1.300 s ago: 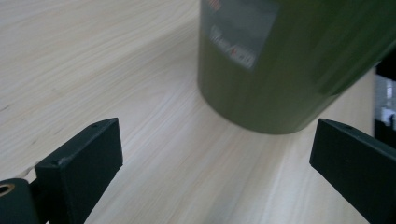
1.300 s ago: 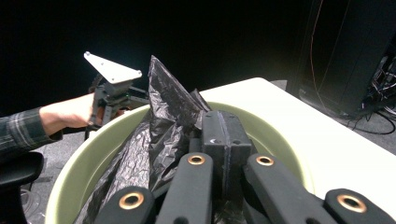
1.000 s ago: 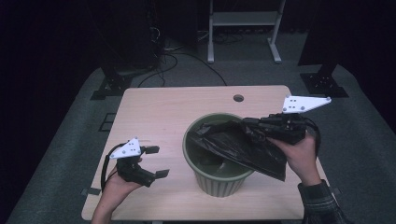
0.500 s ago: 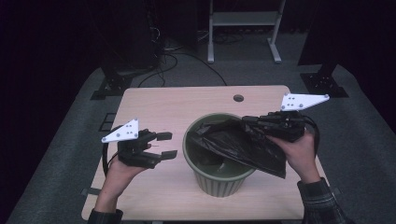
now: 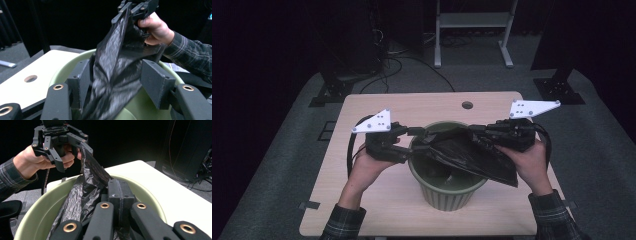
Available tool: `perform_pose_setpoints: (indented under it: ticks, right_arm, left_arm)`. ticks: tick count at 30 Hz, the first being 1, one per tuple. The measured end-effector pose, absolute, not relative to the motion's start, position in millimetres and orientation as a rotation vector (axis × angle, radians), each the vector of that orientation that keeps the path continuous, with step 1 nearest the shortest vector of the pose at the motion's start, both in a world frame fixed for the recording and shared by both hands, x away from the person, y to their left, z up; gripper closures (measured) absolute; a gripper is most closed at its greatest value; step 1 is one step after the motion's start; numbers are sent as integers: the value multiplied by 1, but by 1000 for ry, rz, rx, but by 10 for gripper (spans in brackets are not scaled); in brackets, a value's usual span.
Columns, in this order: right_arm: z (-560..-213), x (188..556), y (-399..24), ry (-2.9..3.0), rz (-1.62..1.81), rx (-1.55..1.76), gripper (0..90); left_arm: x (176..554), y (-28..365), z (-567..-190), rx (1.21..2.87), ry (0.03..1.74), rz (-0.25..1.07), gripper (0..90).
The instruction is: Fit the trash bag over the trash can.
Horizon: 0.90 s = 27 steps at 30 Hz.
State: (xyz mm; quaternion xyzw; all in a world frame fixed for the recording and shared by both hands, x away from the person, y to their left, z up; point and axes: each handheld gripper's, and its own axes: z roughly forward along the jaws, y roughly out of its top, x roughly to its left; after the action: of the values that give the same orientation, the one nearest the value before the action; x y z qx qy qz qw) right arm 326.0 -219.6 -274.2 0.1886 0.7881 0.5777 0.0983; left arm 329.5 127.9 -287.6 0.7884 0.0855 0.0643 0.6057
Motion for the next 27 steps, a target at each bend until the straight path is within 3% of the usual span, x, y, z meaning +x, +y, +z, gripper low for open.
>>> perform_pose_setpoints:
  ticks: [9,12,17,18,21,27]
  right_arm:
    - [-275,327,-218,2338,1716,555,900]
    - [-275,327,-218,2338,1718,553,900]
    - [-276,325,-222,2327,1724,555,900]
    - [-276,325,-224,2318,1726,558,849]
    - [-278,324,-234,2289,1743,592,780]
    - [-281,313,-262,2251,1756,642,737]
  left_arm:
    - [341,96,-275,1856,135,116,478]
    - [344,85,-276,1894,125,104,585]
    - [347,77,-281,1952,113,90,864]
    - [346,78,-282,1955,114,86,889]
    - [345,85,-286,1960,122,95,892]
    - [343,98,-292,1947,152,109,892]
